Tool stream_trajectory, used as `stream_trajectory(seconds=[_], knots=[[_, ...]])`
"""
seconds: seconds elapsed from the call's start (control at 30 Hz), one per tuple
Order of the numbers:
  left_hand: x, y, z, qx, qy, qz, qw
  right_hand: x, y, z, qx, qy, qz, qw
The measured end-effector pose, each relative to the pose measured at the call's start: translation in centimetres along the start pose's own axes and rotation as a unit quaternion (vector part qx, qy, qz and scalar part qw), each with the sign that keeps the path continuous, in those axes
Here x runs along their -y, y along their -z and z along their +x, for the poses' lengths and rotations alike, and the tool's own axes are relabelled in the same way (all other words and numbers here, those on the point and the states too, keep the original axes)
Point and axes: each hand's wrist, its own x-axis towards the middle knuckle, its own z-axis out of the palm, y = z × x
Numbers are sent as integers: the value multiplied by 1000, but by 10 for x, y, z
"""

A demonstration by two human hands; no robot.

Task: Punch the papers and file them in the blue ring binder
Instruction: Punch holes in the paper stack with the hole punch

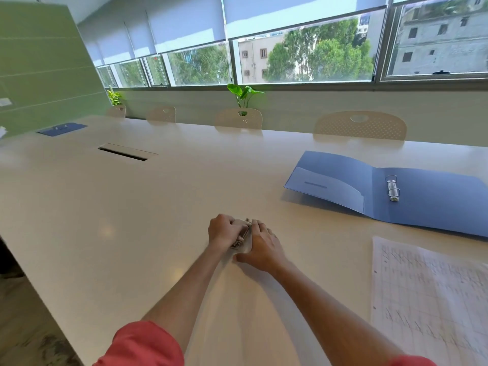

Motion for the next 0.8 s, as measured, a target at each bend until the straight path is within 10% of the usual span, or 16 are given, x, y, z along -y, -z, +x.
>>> stream_trajectory(seconds=[0.8], knots=[[14,-4,37,-27,-33,11,999,2,-18,56,21,-55,48,997]])
